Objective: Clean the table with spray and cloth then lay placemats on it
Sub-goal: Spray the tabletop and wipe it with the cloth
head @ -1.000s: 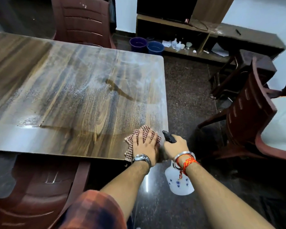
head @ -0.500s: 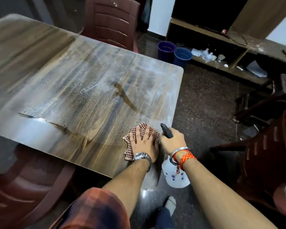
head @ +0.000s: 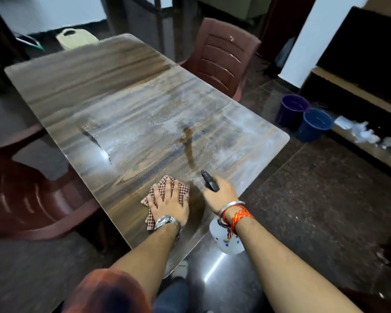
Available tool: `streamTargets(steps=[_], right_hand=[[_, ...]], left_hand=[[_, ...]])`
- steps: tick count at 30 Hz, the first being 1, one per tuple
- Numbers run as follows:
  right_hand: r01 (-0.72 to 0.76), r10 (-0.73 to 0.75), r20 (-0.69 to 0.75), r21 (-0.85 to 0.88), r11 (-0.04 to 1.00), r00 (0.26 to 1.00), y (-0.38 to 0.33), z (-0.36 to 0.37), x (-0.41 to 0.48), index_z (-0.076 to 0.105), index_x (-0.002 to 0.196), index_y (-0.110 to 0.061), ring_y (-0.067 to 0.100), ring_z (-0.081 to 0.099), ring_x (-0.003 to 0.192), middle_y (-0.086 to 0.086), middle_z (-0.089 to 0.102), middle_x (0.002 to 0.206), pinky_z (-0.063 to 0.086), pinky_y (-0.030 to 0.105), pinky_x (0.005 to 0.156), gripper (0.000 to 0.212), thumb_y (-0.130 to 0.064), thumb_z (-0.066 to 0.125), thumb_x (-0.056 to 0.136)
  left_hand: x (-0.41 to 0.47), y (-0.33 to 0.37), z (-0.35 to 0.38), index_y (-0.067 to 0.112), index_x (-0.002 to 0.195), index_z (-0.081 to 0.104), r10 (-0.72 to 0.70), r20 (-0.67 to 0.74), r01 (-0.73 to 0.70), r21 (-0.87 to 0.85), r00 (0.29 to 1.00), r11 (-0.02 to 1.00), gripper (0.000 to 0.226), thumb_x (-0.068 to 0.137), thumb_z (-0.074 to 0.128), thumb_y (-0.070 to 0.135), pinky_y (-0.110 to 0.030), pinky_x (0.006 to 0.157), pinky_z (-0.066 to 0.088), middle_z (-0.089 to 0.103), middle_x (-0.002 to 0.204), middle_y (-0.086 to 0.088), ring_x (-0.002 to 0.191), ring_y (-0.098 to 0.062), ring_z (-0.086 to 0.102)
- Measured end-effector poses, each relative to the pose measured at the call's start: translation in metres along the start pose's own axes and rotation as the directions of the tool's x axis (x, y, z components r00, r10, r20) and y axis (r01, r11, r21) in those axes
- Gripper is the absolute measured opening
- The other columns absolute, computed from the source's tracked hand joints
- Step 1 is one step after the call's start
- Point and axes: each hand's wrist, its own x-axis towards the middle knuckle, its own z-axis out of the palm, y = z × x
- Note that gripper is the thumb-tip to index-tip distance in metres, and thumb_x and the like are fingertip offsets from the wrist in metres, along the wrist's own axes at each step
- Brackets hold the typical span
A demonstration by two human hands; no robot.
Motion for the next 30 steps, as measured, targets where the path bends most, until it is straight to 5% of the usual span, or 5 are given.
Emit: streamTargets(steps=[13,18,23,27,30], right_hand=[[0.169,-0.141,0.149,-0.194,0.966,0.979,-0.036,-0.018,0.104,0.046,0.068,-0.013,0.034,0.056,0.072,0.012,0.059,0.075,0.041,0.03,0.059,0.01,-0.017,0.052,0.074],[0.244,-0.212,0.171,-0.191,0.951,0.962,-0.048,-0.039,0.143,0.049,0.074,-0.01,0.025,0.049,0.063,0.009,0.057,0.074,0.032,0.025,0.048,0.007,-0.016,0.053,0.077],[0.299,-0.255,0.235,-0.173,0.939,0.938,-0.06,-0.04,0.173,0.053,0.075,-0.007,0.029,0.05,0.068,0.008,0.056,0.071,0.033,0.028,0.058,0.009,-0.015,0.056,0.078],[0.427,-0.327,0.399,-0.194,0.883,0.857,-0.07,-0.023,0.182,0.057,0.08,-0.005,0.027,0.049,0.071,0.01,0.059,0.079,0.031,0.027,0.06,0.011,-0.016,0.058,0.078],[0.55,-0.356,0.585,-0.19,0.814,0.729,-0.066,-0.014,0.168,0.057,0.081,-0.005,0.027,0.05,0.069,0.01,0.06,0.076,0.033,0.031,0.055,0.012,-0.017,0.058,0.078]], left_hand=[[0.083,0.036,-0.004,0.034,0.153,0.016,-0.377,-0.114,0.365,-0.109,0.919,0.925,0.061,0.095,0.025,0.054,-0.053,0.116,-0.01,0.005,0.163,0.009,0.148,-0.03,-0.008],[0.123,0.047,-0.011,0.037,0.153,0.013,-0.303,-0.096,0.3,-0.043,0.948,0.953,0.061,0.096,0.022,0.055,-0.053,0.116,-0.01,0.002,0.162,0.013,0.148,-0.027,-0.008],[0.123,0.055,-0.011,0.039,0.153,0.016,-0.235,-0.108,0.239,0.024,0.966,0.971,0.061,0.094,0.022,0.057,-0.053,0.116,-0.009,0.006,0.162,0.012,0.148,-0.029,-0.004],[0.104,0.081,0.0,0.04,0.149,0.029,-0.4,-0.153,0.385,-0.12,0.904,0.915,0.06,0.091,0.023,0.057,-0.053,0.116,-0.006,0.018,0.16,0.011,0.147,-0.031,0.005],[0.07,0.077,0.009,0.04,0.149,0.027,-0.635,-0.144,0.604,-0.211,0.759,0.769,0.06,0.091,0.026,0.058,-0.054,0.116,-0.002,0.017,0.161,0.011,0.148,-0.029,0.004]])
